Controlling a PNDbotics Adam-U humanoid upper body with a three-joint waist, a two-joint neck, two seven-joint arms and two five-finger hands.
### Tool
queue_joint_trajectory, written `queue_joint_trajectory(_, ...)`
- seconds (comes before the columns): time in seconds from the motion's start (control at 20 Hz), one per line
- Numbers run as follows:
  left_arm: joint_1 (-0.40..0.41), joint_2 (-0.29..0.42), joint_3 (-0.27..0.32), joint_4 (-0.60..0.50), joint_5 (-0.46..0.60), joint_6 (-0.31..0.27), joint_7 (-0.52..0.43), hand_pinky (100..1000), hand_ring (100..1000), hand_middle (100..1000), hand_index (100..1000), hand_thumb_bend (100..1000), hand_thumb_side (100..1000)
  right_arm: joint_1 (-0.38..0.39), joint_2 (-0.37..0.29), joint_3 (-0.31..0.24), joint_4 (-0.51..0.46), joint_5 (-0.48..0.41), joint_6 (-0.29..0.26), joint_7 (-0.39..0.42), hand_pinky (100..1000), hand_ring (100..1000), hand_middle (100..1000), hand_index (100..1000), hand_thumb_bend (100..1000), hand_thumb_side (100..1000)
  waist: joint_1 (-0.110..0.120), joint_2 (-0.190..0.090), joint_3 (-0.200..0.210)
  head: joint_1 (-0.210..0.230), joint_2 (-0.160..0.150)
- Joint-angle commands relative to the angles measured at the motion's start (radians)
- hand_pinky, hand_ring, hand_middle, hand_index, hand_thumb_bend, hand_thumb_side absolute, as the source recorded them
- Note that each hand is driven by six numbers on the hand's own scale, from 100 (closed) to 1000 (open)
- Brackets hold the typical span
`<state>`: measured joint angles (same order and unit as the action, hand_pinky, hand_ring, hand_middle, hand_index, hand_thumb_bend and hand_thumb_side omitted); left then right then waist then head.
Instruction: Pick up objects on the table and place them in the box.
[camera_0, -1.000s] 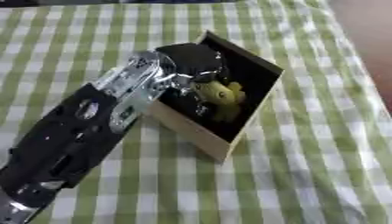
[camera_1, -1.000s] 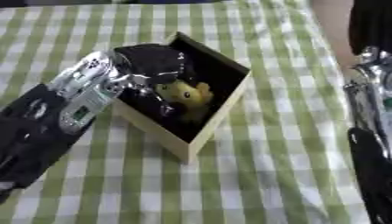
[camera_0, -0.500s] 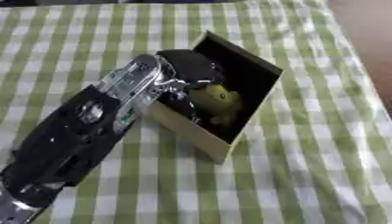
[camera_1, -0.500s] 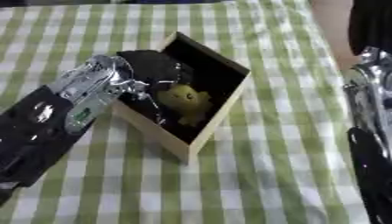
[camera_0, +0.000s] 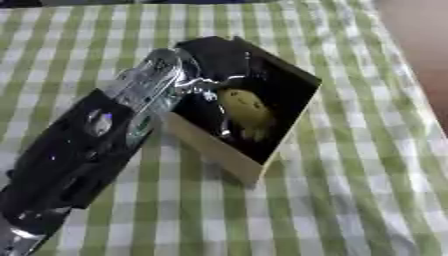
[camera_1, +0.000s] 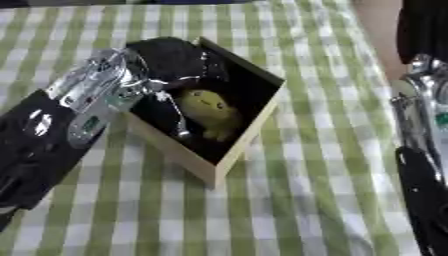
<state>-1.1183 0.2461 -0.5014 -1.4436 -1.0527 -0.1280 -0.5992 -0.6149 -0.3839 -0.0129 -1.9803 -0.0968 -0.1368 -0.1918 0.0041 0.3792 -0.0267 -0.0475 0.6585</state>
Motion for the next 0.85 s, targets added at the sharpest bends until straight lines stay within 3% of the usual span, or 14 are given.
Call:
queue_joint_trajectory(0.05, -0.028, 0.036, 0.051, -0.089, 0.070, 0.040, 0.016, 646, 826, 827, 892, 730, 522, -0.009, -0.013, -0.012, -0.020, 0.008, -0.002, -0.006, 793, 758, 736, 874, 100, 937, -0.003, -0.028, 0.000, -0.004, -0.004)
queue_joint_trajectory(0.55, -0.022, 0.161, 0.165, -0.363, 0.390, 0.143, -0.004, 603, 806, 813, 878, 640, 521, -0.014, -0.016, -0.014, -0.020, 0.014, -0.007, -0.011, 794, 759, 737, 874, 100, 930, -0.002, -0.035, 0.010, -0.017, 0.004)
queue_joint_trajectory(0.85, 0.019, 0.231, 0.253, -0.484, 0.556, 0.215, 0.066, 559, 780, 786, 846, 567, 456, -0.017, -0.018, -0.015, -0.020, 0.018, -0.009, -0.014, 794, 759, 738, 874, 100, 925, -0.005, -0.037, 0.022, -0.024, 0.004)
